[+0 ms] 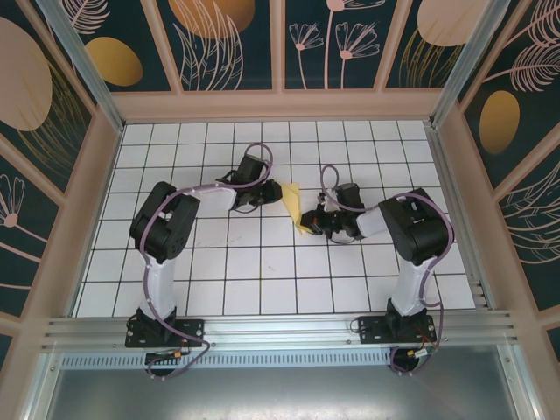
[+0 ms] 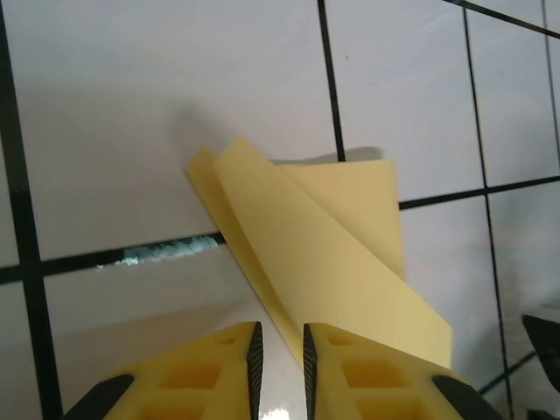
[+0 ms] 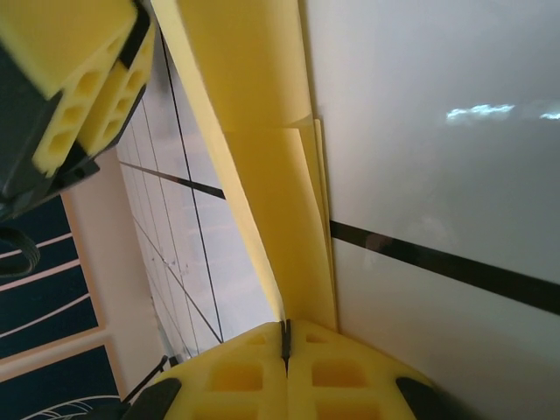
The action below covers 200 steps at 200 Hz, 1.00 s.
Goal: Fold a paper plane with a square sheet of paper (pick it up from the middle)
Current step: Fold the wing for the fifth time at the center of the table.
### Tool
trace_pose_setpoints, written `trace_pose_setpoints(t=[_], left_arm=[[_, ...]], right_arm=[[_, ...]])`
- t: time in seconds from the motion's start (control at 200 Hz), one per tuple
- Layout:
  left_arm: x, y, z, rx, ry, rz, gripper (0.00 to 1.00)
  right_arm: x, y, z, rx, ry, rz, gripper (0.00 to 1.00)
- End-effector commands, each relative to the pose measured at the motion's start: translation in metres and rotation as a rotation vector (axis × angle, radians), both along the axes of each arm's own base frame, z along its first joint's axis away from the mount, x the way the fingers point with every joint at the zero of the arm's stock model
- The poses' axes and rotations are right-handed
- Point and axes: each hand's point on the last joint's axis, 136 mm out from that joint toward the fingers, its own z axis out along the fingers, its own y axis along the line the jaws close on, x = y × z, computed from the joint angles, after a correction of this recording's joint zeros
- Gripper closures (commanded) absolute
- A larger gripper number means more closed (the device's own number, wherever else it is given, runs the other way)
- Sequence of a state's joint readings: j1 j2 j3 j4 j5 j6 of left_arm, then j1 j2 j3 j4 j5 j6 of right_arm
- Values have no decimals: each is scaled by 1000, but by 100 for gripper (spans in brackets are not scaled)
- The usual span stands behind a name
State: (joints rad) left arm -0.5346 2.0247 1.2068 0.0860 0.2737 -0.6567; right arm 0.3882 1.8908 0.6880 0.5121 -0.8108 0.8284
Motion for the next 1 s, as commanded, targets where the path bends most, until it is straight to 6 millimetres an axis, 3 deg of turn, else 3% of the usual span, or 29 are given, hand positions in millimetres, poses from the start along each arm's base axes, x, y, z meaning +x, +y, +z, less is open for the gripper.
trace_pose_setpoints(t=[0.0,0.14,0.415,0.716,0.996], left_arm=[[-2,-13,45,-138,-111,-47,76],[-18,-22,49,-195,-128,-83,76],[-34,-43,33,-202,-104,-150,83],[-40,-39,1,-165,-42,-131,90],[-38,-41,-11,-156,-13,-128,91]], right_arm=[[-9,-9,-20,-11,108,-37,100],[-10,-10,-25,-7,140,-51,100],[-10,-13,-30,-26,159,-60,100],[-9,-13,-32,-31,168,-66,100],[-9,-13,-35,-35,174,-65,100]])
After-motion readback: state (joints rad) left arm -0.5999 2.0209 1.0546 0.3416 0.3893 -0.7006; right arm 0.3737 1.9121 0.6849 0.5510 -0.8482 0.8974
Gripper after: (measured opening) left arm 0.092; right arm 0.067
